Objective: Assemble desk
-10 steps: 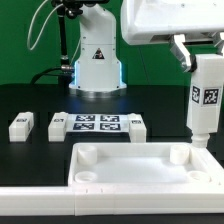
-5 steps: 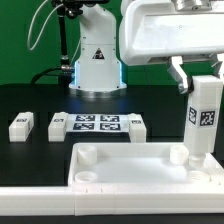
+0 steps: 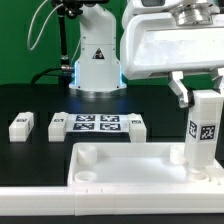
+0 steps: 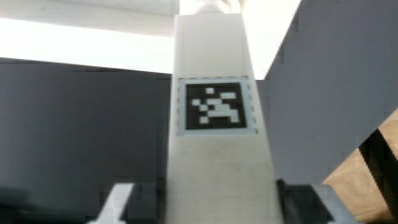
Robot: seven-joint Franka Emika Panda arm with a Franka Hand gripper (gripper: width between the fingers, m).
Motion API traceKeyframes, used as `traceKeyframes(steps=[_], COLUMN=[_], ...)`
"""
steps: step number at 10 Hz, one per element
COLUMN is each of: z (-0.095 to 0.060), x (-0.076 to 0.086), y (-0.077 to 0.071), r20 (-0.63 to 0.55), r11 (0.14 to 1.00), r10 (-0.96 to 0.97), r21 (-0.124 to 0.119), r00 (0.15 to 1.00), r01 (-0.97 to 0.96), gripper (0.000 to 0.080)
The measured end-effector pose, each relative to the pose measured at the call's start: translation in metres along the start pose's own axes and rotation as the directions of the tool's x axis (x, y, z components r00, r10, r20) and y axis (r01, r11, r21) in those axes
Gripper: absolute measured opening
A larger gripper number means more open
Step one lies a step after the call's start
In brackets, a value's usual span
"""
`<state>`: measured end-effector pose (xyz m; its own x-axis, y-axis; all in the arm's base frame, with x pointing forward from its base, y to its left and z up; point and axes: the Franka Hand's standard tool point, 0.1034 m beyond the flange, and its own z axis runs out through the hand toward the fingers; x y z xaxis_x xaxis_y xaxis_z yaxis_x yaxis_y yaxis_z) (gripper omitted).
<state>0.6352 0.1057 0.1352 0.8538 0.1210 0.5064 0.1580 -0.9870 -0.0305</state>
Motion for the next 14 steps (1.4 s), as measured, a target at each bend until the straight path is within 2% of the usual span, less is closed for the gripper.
traceKeyframes(steps=[3,9,10,11,12,13,14], z=[0.0077,0.0092,0.0093,0.0093,0.0093,0.0093,0.0093], x=[-0.0070,-0.0057,-0.0057,-0.0057,-0.0057,-0.0057,-0.0057], y=[-0.0052,-0.0052,-0.0052,-0.0053,-0.0054,-0.0054,-0.0054], r20=[0.013,-0.030,-0.030,-0.030,-0.030,-0.030,-0.030], r11=[1.000,1.000,1.000,1.000,1.000,1.000,1.000], r10=[-0.004,0.004,0.004,0.003,0.003,0.003,0.003], r21=[0.005,0.001,0.001,0.001,0.001,0.001,0.001], r00=[1.000,1.000,1.000,1.000,1.000,1.000,1.000], r01=[0.004,-0.004,-0.004,-0.003,-0.003,-0.003,-0.003], gripper=[0.0287,0.0287,0.0369,0.0369,0.0504,0.0504,0.0623])
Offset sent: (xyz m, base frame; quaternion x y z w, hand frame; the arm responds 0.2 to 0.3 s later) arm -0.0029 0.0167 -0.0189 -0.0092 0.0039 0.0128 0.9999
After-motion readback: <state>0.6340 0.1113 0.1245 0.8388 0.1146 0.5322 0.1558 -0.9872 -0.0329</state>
